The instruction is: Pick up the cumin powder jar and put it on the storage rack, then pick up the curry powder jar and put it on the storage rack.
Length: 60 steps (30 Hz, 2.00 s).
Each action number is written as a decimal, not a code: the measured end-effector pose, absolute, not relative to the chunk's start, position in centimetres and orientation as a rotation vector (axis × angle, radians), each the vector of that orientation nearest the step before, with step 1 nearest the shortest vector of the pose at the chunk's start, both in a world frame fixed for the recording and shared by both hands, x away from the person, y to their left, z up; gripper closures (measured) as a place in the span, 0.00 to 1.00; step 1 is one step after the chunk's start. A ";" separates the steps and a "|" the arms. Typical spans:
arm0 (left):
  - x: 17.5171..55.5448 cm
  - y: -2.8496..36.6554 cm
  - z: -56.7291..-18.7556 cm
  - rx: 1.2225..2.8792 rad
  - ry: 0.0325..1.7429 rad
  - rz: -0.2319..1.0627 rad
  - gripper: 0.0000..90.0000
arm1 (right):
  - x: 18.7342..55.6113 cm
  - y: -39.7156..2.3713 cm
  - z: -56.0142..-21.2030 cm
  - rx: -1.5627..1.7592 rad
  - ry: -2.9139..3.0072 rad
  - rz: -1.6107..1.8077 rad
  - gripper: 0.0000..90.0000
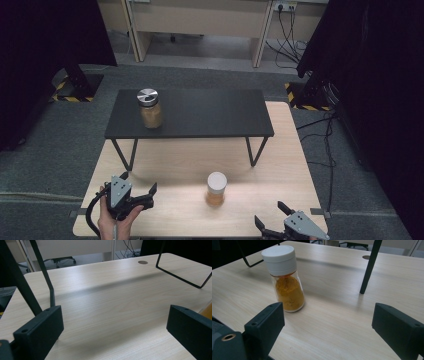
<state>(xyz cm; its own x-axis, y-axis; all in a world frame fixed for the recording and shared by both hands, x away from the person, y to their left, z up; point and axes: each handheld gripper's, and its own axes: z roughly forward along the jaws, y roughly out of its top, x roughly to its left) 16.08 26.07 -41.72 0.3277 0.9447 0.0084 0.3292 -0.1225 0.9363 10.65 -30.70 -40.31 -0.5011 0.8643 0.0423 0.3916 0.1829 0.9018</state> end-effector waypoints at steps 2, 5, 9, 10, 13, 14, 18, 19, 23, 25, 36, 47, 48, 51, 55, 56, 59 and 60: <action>16.0 26.2 -41.7 1.641 1.173 0.817 0.00 | 10.9 -30.7 -40.4 1.181 1.986 1.284 0.12; 15.9 26.4 -41.7 1.634 1.174 0.814 0.00 | 11.1 -30.6 -40.6 1.188 1.992 1.283 0.12; 15.8 26.6 -41.5 1.632 1.170 0.824 0.00 | 11.3 -30.5 -40.8 1.187 2.000 1.285 0.12; 15.8 26.6 -41.5 1.626 1.171 0.827 0.00 | 11.2 -30.4 -40.7 1.185 2.001 1.284 0.12; 15.8 26.8 -41.4 1.622 1.169 0.829 0.00 | 11.1 -30.3 -40.6 1.179 2.001 1.285 0.12; 15.7 26.8 -41.3 1.620 1.164 0.830 0.00 | 11.0 -30.3 -40.5 1.174 1.999 1.287 0.12; 15.7 26.6 -41.3 1.619 1.155 0.827 0.00 | 10.9 -30.2 -40.4 1.173 1.997 1.292 0.12; 15.7 26.6 -41.3 1.619 1.155 0.827 0.00 | 10.9 -30.1 -40.4 1.173 1.996 1.294 0.12; 15.8 26.5 -41.3 1.620 1.155 0.820 0.00 | 10.8 -30.0 -40.4 1.164 1.997 1.309 0.12; 15.7 26.5 -41.3 1.619 1.151 0.822 0.00 | 10.9 -30.0 -40.4 1.158 1.997 1.317 0.12; 16.1 26.1 -41.5 1.648 1.139 0.795 0.00 | 13.4 -27.7 -40.6 1.116 2.041 1.349 0.10; 16.4 26.3 -41.6 1.642 1.144 0.775 0.00 | 17.7 -23.8 -42.2 1.086 2.101 1.371 0.07; 16.4 26.3 -41.6 1.640 1.144 0.775 0.00 | 18.0 -23.5 -42.3 1.086 2.103 1.368 0.07; 16.4 26.4 -41.6 1.640 1.146 0.774 0.00 | 18.7 -22.9 -42.6 1.086 2.107 1.371 0.06; 16.5 26.3 -41.7 1.644 1.148 0.768 0.00 | 19.4 -22.2 -42.9 1.079 2.113 1.369 0.06; 16.5 26.3 -41.7 1.645 1.148 0.765 0.00 | 19.6 -22.1 -42.9 1.079 2.114 1.370 0.06; 16.6 26.3 -41.7 1.644 1.147 0.765 0.00 | 20.1 -21.8 -43.2 1.082 2.114 1.383 0.06; 16.6 26.3 -41.7 1.643 1.147 0.765 0.00 | 20.2 -21.6 -43.3 1.080 2.114 1.385 0.06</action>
